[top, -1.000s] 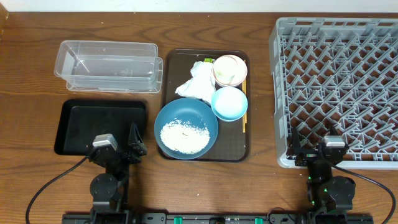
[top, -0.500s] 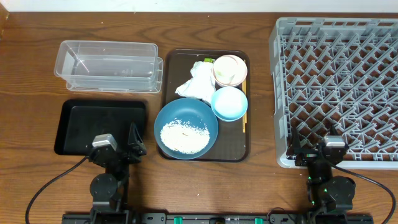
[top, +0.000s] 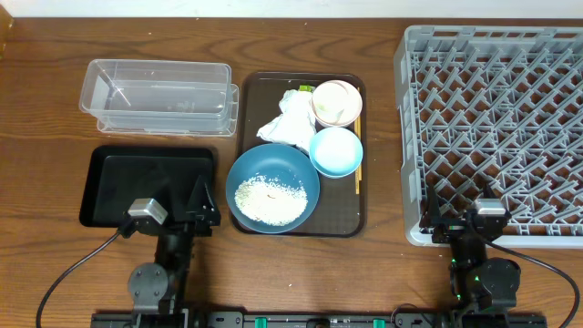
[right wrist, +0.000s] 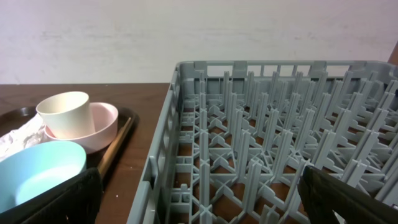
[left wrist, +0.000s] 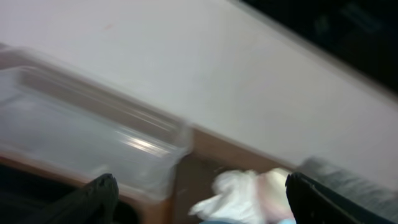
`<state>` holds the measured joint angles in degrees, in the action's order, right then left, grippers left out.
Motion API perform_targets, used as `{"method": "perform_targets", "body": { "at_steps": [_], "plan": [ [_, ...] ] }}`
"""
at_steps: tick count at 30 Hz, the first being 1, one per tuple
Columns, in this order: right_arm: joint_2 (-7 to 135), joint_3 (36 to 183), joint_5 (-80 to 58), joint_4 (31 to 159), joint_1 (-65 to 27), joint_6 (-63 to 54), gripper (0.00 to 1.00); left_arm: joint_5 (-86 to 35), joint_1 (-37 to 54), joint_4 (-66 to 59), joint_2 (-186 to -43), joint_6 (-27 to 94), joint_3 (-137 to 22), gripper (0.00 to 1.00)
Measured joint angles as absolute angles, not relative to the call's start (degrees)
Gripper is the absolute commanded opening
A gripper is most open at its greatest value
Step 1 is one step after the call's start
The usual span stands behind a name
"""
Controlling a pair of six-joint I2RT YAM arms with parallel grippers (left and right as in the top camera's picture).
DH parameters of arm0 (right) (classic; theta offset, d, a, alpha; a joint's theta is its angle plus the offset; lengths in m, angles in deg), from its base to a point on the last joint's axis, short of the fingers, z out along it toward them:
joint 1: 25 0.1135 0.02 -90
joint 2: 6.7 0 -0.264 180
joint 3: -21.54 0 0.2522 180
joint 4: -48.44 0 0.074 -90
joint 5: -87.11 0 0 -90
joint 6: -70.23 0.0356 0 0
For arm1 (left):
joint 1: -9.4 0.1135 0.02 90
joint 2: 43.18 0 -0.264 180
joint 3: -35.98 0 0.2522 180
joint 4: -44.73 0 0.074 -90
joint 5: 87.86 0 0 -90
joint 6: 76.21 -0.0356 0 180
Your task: Sort waste into correct bins and load items into the dishwasher rack
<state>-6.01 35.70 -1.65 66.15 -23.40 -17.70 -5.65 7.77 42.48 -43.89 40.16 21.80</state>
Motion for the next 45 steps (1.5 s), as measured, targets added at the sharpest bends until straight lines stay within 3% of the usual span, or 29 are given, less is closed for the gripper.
{"method": "perform_targets", "body": {
  "at_steps": [6,12,19,22,28,29,31,37,41,45],
  "plan": [
    [-6.01,35.7,-1.68,66.17,-23.4,-17.7,0.99,-11.16,7.77,48.73,-43.89,43.99,21.8,0.89],
    [-6.01,35.7,-1.68,66.17,-23.4,-17.7,0.99,-15.29,7.77,43.59,-48.03,42.26,17.86,0.89],
    [-6.01,35.7,-1.68,66.15,-23.4,-17.72,0.99,-19.6,7.77,18.56,-73.07,36.01,-7.91,0.89],
    [-6.03,35.7,-1.68,66.17,-23.4,-17.72,0.99,-21.09,7.77,14.13,-83.61,34.52,-15.71,0.89],
    [-6.01,35.7,-1.68,66.17,-23.4,-17.72,0.99,-36.45,6.68,22.1,-98.65,30.26,-19.66,0.89],
    [-6.01,35.7,-1.68,66.17,-23.4,-17.72,0.99,-38.7,5.93,23.04,-100.24,29.65,-19.66,0.98],
    [-6.01,35.7,-1.68,66.17,-23.4,-17.72,0.99,-40.58,3.75,23.02,-102.84,28.47,-19.71,0.98],
    [-6.01,35.7,-1.68,66.15,-23.4,-17.72,0.99,-33.74,-5.37,8.47,-108.07,24.6,-23.88,0.98],
    [-6.03,35.7,-1.68,66.17,-23.4,-17.72,0.99,-23.07,-12.36,-5.04,-113.62,20.86,-32.76,0.98],
    [-6.01,35.7,-1.68,66.17,-23.4,-17.72,0.99,-15.73,-18.04,-7.16,-117.66,18.87,-37.7,0.98]
  ]
}}
